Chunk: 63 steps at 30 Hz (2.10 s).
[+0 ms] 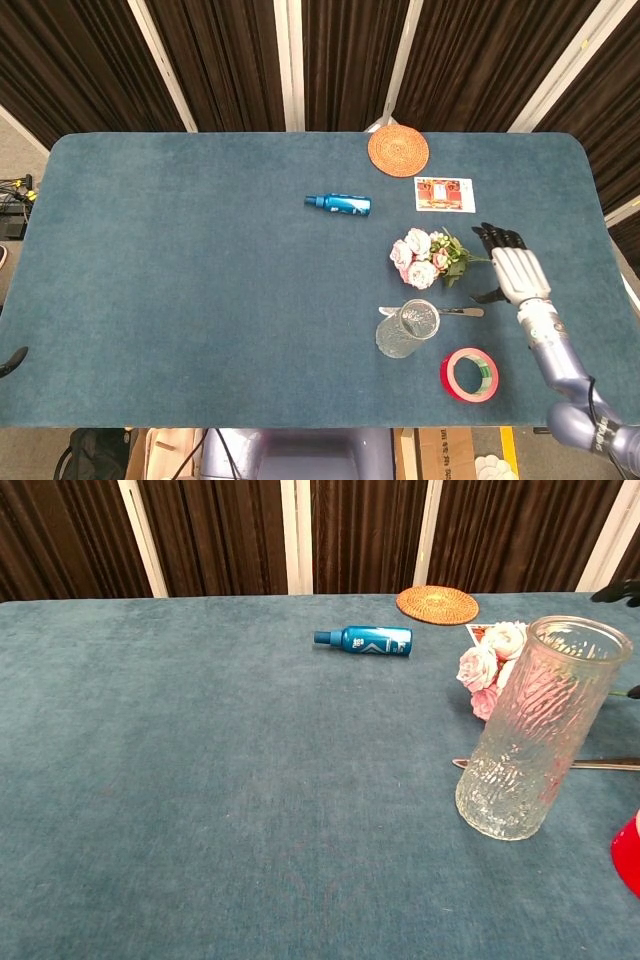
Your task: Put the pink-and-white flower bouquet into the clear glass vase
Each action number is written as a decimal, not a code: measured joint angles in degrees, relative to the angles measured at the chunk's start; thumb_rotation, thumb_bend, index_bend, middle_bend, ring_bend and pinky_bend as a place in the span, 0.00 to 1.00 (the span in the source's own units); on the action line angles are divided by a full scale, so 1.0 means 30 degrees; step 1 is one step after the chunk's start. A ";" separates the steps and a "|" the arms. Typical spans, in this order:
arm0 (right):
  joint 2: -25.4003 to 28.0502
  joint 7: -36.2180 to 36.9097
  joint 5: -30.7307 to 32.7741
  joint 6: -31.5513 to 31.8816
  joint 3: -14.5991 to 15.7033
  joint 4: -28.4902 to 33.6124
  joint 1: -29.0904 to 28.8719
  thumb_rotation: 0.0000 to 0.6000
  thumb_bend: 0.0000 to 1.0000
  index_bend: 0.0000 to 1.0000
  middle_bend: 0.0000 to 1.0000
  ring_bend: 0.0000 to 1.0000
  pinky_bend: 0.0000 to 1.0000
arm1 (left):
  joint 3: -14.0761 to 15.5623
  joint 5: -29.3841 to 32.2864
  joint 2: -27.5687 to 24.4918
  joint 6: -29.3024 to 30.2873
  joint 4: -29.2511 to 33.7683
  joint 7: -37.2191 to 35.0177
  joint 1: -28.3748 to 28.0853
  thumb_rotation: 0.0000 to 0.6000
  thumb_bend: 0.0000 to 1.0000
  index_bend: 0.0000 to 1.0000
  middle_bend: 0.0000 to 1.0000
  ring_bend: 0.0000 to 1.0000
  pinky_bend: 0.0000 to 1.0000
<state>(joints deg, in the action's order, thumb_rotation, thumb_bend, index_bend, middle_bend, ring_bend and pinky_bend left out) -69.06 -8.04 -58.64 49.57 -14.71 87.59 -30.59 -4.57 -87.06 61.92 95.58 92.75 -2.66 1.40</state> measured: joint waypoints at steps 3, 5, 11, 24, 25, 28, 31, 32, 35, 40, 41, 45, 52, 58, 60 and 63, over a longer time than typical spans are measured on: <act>-0.0390 -0.0208 0.0454 -0.0505 0.0001 -0.0283 -0.0477 1.00 0.14 0.01 0.04 0.01 0.00 | 0.0097 -0.0187 -0.0020 -0.0006 0.0068 -0.0008 0.0001 1.00 0.22 0.10 0.00 0.00 0.04; -0.0694 -0.0385 0.0758 -0.0803 0.0035 -0.0532 -0.0776 1.00 0.14 0.01 0.04 0.01 0.00 | 0.0129 -0.0221 -0.0029 -0.0035 0.0095 0.0027 -0.0007 1.00 0.22 0.10 0.00 0.00 0.04; -0.1790 -0.1050 0.1782 -0.1310 0.0114 -0.1241 -0.1825 1.00 0.14 0.01 0.04 0.01 0.00 | 0.0072 -0.0035 0.0016 -0.0154 0.0150 0.0261 -0.0047 1.00 0.22 0.09 0.00 0.00 0.04; -0.3624 -0.2297 0.4006 -0.1888 0.0161 -0.2342 -0.3707 1.00 0.14 0.02 0.04 0.03 0.00 | -0.0013 0.0280 0.0055 -0.0366 0.0231 0.0550 -0.0100 1.00 0.22 0.10 0.00 0.00 0.04; -0.3798 -0.2331 0.4237 -0.1948 0.0167 -0.2593 -0.3828 1.00 0.14 0.02 0.05 0.04 0.00 | -0.0012 0.0298 0.0053 -0.0406 0.0236 0.0562 -0.0110 1.00 0.22 0.10 0.00 0.00 0.04; -0.4270 -0.2463 0.4647 -0.1949 0.0181 -0.3302 -0.4100 1.00 0.14 0.03 0.06 0.05 0.00 | 0.0026 0.0292 0.0049 -0.0525 0.0295 0.0633 -0.0151 1.00 0.22 0.10 0.00 0.00 0.04; -0.4754 -0.2568 0.4956 -0.1924 0.0245 -0.4012 -0.4328 1.00 0.14 0.04 0.07 0.07 0.00 | 0.0105 0.0151 0.0038 -0.0573 0.0363 0.0650 -0.0175 1.00 0.22 0.09 0.00 0.00 0.04; -0.4830 -0.2559 0.5034 -0.2006 0.0271 -0.4155 -0.4383 1.00 0.14 0.05 0.08 0.09 0.00 | 0.0139 0.0090 0.0035 -0.0589 0.0381 0.0652 -0.0183 1.00 0.22 0.09 0.00 0.00 0.04; -0.4972 -0.2422 0.5149 -0.2303 0.0327 -0.4467 -0.4521 1.00 0.14 0.09 0.13 0.16 0.00 | 0.0254 -0.0081 0.0029 -0.0661 0.0424 0.0708 -0.0212 1.00 0.22 0.10 0.00 0.00 0.04; -0.5290 -0.2356 0.5060 -0.2453 0.0460 -0.5126 -0.4766 1.00 0.14 0.22 0.26 0.30 0.00 | 0.0389 -0.0226 0.0043 -0.0808 0.0500 0.0893 -0.0267 1.00 0.22 0.10 0.00 0.00 0.04; -0.5367 -0.2344 0.5001 -0.2433 0.0478 -0.5233 -0.4796 1.00 0.14 0.25 0.28 0.33 0.00 | 0.0408 -0.0238 0.0040 -0.0828 0.0515 0.0911 -0.0272 1.00 0.22 0.10 0.00 0.00 0.04; -0.5638 -0.2245 0.4721 -0.2288 0.0550 -0.5541 -0.4872 1.00 0.15 0.33 0.34 0.39 0.04 | 0.0460 -0.0300 0.0021 -0.0908 0.0552 0.0913 -0.0311 1.00 0.22 0.10 0.00 0.00 0.04; -0.5995 -0.2215 0.4330 -0.1629 0.0533 -0.6010 -0.4904 1.00 0.23 0.45 0.42 0.48 0.12 | 0.0564 -0.0500 -0.0024 -0.0985 0.0522 0.0778 -0.0367 1.00 0.22 0.11 0.00 0.00 0.05; -0.5521 -0.1451 0.4253 -0.1899 0.0168 -0.5671 -0.4826 1.00 0.26 0.47 0.43 0.48 0.12 | 0.0576 -0.0483 -0.0072 -0.0980 0.0500 0.0672 -0.0363 1.00 0.22 0.12 0.00 0.00 0.05; -0.5173 -0.0687 0.4181 -0.2156 -0.0160 -0.5341 -0.4745 1.00 0.26 0.47 0.43 0.48 0.12 | 0.0583 -0.0480 -0.0091 -0.0998 0.0504 0.0623 -0.0369 1.00 0.22 0.12 0.00 0.00 0.05; -0.4169 0.1212 0.3794 -0.2753 -0.0916 -0.4616 -0.4523 1.00 0.26 0.47 0.43 0.48 0.12 | 0.0627 -0.0552 -0.0130 -0.0988 0.0523 0.0551 -0.0361 1.00 0.22 0.12 0.00 0.00 0.05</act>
<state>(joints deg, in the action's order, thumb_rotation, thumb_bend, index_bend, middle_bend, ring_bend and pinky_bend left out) -81.57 -4.41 -47.26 41.31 -17.45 73.74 -44.16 -2.69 -88.71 61.53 92.62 94.32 -1.01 0.31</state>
